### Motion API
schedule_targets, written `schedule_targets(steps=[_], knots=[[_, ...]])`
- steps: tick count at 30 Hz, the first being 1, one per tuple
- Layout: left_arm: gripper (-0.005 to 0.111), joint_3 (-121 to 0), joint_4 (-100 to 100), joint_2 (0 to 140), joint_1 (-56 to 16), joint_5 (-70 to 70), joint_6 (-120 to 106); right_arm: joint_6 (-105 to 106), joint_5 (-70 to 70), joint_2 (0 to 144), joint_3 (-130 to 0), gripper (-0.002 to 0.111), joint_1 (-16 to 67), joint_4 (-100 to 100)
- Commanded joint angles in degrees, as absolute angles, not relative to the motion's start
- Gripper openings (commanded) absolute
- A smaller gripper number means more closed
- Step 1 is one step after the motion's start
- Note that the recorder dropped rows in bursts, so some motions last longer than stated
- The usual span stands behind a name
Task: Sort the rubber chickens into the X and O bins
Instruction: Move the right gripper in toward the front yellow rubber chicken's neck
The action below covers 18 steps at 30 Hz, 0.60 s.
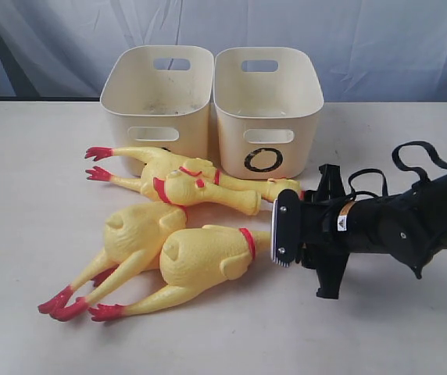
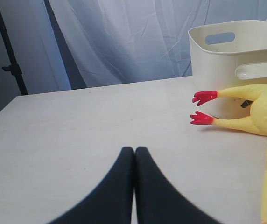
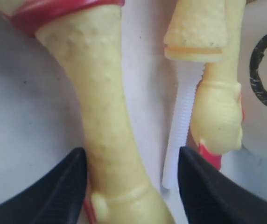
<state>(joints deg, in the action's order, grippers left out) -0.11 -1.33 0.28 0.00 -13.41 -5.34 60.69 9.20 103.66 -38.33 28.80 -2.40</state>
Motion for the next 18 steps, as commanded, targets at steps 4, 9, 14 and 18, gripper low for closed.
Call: schedule_targets(steps=[4, 9, 14, 18], knots=[[0.0, 0.0, -1.4, 0.0, 0.0, -13.3, -5.2, 61.0, 13.2, 105.9, -38.6, 0.055, 28.8, -2.5], [0.0, 0.0, -1.4, 0.0, 0.0, -13.3, -5.2, 61.0, 14.2, 106.5, -38.6, 0.055, 28.8, -2.5], [0.0, 0.0, -1.4, 0.0, 0.0, -13.3, -5.2, 61.0, 14.2, 106.7, -38.6, 0.041, 28.8, -2.5], [0.0, 0.0, -1.4, 0.0, 0.0, -13.3, -5.2, 60.9, 13.8, 106.7, -38.6, 0.013, 28.8, -2.5]])
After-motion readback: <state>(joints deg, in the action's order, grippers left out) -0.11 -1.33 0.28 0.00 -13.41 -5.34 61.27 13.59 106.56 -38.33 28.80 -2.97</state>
